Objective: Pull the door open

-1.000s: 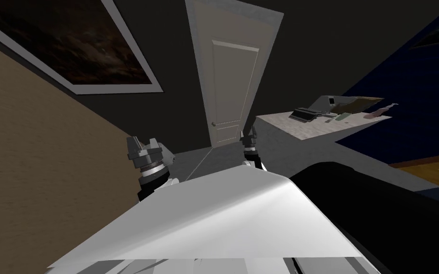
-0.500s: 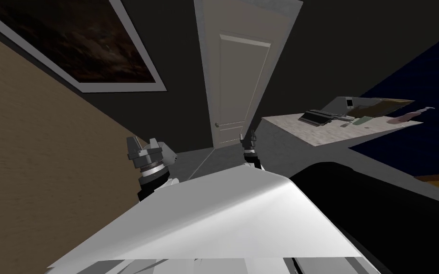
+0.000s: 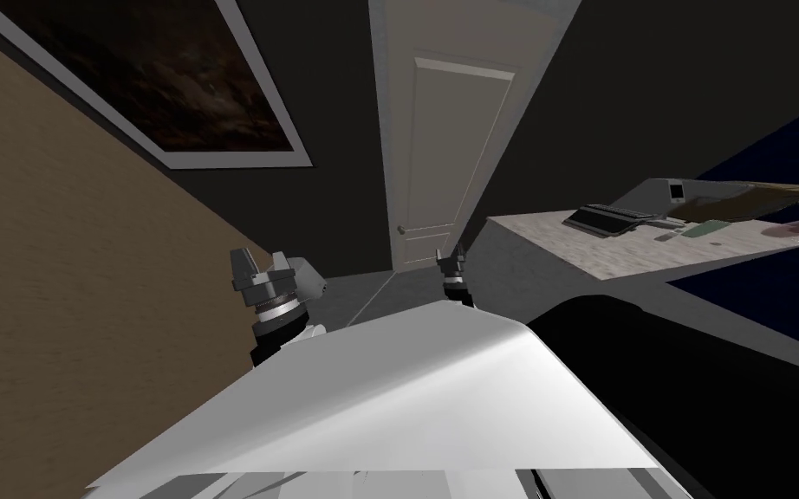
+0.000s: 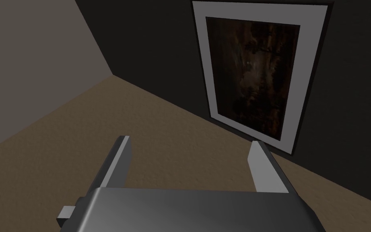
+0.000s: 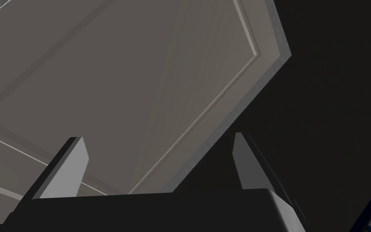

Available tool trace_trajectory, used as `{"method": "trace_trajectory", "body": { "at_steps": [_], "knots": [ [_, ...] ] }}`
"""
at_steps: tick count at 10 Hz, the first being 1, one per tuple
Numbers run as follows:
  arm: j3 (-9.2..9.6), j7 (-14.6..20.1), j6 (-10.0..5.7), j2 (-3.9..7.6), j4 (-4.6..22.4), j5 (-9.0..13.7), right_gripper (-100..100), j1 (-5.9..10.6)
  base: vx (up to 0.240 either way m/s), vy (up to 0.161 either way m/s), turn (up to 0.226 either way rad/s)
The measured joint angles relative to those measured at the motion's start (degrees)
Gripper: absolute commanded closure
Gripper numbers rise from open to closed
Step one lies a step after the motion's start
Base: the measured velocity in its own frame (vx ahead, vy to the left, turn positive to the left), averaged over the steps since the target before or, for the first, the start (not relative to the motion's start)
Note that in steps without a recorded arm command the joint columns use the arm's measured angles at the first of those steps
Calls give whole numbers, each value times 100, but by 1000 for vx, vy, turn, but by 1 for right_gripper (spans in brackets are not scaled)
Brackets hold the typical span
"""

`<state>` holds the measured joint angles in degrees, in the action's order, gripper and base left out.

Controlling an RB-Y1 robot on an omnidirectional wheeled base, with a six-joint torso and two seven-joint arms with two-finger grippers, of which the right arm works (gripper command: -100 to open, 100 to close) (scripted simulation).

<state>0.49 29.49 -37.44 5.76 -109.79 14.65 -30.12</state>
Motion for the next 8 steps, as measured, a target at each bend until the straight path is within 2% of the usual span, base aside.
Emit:
{"method": "trace_trajectory", "body": {
  "at_steps": [4,8],
  "knots": [
    [61,460,-215,58,367,207,-100,-100,106,7,110],
    [128,923,-474,100,840,408,-100,-133,110,6,109]
  ]
}}
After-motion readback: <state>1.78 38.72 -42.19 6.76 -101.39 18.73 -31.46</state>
